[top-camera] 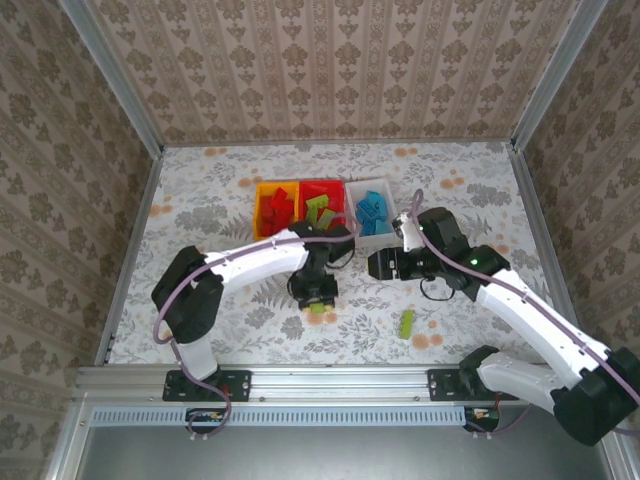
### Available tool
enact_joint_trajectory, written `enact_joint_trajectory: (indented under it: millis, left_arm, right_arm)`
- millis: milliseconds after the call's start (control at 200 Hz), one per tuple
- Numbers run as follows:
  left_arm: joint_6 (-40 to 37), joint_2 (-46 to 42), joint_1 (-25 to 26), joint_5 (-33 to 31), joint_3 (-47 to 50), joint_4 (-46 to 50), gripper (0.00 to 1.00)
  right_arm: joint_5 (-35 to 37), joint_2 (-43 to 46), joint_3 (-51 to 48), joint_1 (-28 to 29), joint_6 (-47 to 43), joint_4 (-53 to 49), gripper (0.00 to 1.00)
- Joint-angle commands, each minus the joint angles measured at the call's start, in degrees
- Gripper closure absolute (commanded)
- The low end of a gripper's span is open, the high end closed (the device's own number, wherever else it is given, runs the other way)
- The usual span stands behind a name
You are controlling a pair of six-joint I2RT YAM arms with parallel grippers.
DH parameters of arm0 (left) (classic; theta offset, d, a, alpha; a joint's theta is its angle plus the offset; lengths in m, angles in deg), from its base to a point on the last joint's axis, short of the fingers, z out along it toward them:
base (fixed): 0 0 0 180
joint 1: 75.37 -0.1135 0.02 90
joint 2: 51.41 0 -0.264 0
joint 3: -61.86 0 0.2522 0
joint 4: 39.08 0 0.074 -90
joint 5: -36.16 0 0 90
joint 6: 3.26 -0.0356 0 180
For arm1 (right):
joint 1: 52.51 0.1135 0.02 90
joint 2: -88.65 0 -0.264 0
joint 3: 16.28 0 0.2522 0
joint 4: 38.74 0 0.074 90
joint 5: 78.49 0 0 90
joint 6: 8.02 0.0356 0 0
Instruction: Sort the legos into containers by color
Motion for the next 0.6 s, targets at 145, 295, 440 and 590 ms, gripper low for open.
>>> enact_joint_trajectory:
  millis: [145,295,440,590]
  left_arm:
    - [-13.3,5.1,-9.9,-8.3,-18.6,3.3,0.69]
    - [-18.8,12.5,-14.7,-8.8,-29.1,2.8,0.69]
    - [-20.4,19.4,-17.8,-5.7,-35.7,0.5,0.69]
    - [-20.5,25.3,-19.1,-2.4,-40.6,-0.9,0.67]
  right_arm:
    - [-0.9,2.6,-0.2,-1.4,1.5,1.0,0.31]
    - [-0.5,2.4,0.5,-3.9,2.1,-0.7,0.31]
    - [-0.1,2.2,0.5,-5.0,3.3,-0.7,0.31]
    - [0.9,1.1,0.4,-5.2,3.4,-3.3,0.31]
